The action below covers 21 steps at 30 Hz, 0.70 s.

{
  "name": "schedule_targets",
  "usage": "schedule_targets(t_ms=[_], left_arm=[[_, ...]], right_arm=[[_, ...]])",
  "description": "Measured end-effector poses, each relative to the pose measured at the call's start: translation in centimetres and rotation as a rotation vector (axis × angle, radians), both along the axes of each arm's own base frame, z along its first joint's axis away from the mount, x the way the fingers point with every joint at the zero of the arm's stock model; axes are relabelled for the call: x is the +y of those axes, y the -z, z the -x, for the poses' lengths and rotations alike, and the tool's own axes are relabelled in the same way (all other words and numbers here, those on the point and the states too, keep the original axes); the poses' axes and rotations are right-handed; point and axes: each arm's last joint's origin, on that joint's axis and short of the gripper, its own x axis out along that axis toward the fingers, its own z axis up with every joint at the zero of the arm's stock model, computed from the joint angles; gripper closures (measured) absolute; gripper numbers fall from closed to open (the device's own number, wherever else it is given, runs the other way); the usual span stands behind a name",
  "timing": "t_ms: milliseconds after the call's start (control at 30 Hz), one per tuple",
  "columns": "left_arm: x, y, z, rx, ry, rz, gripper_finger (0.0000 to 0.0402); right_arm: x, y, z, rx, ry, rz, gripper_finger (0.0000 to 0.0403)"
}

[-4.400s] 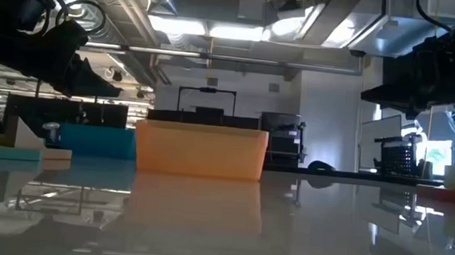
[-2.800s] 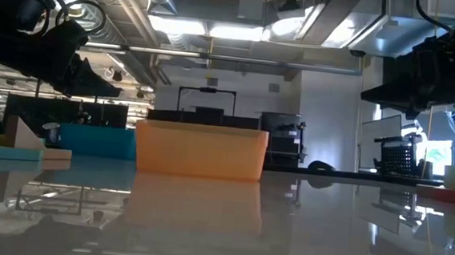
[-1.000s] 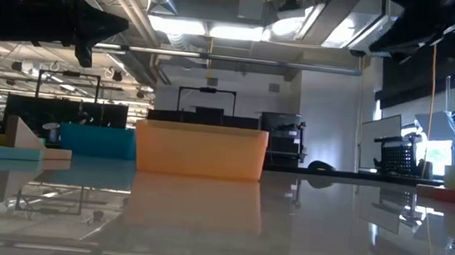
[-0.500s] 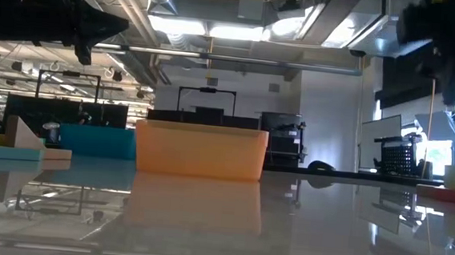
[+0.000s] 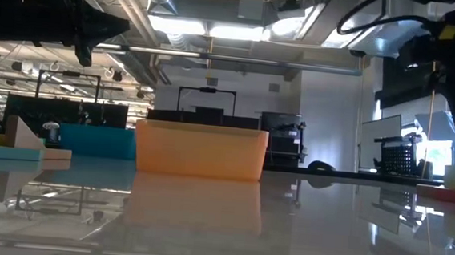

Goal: Sort blocks by size
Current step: Put the green square block into the yellow bin

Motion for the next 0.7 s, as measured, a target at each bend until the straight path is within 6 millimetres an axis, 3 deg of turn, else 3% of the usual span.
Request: schedule_targets(t_ms=[200,700], left_arm=[[0.0,0.0,0.0,-0.005,0.001,0.005,0.0399],[0.0,-0.6,0.2,-0.075,0.007,0.016,0.0399]], right_arm=[[0.4,2.4,0.5,0.025,-0.079,0.016,0.0148],[0.2,5.1,0.7,-0.056,-0.077,0.038,0.0143]])
